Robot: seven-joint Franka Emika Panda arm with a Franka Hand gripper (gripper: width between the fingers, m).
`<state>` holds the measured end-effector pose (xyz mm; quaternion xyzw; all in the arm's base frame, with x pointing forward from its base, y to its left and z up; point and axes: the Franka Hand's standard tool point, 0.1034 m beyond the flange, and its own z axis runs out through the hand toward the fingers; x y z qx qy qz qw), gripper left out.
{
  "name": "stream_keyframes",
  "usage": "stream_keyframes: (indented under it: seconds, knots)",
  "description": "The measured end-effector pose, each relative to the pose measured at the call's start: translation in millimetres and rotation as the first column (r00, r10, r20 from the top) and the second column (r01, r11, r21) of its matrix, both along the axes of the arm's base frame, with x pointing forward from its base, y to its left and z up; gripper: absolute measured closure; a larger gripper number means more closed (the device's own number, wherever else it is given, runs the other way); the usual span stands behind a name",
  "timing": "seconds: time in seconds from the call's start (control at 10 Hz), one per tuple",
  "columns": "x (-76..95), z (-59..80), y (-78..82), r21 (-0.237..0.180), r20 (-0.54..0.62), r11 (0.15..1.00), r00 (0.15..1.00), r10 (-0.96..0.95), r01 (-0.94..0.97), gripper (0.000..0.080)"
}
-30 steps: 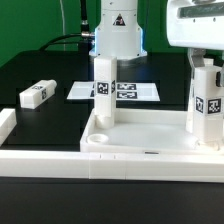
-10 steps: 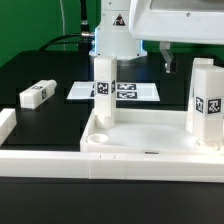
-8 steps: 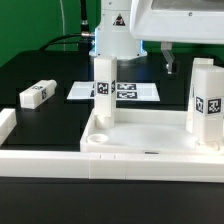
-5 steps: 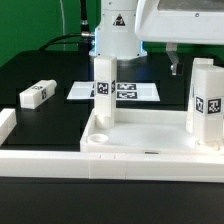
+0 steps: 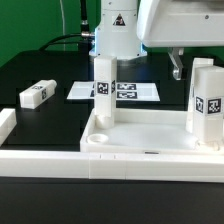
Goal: Assemble desk
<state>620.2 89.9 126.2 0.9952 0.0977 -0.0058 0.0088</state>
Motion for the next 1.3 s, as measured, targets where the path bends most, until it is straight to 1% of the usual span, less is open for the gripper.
stream_keyframes:
  seconds: [0.1,0.4,0.5,0.6,0.7,0.9,1.0,1.3]
  knots:
    - [0.1,-0.6,-1.5,0.0,-0.001,0.999,0.999,0.05,-0.05,0.015]
    - [2.5,1.3,-2.6,-0.011,0.003,0.999,0.999,0.045,-0.045,0.015]
    - [2.3,1.0,-3.1,-0.011,0.002,0.999,0.999,0.044,-0.044,0.0272]
    - [2.2,1.0,-3.2,-0.011,0.002,0.999,0.999,0.043,-0.043,0.0412]
    - [2.5,1.5,-3.0,-0.011,0.004,1.0,1.0,0.005,-0.005,0.0504]
    - [2.5,1.5,-2.7,-0.01,0.005,1.0,1.0,-0.024,0.025,0.0504]
    - [2.4,1.5,-2.4,-0.01,0.008,0.991,0.991,-0.13,0.131,0.0504]
    - [2.4,1.5,-2.4,-0.01,0.014,0.946,0.946,-0.323,0.323,0.0504]
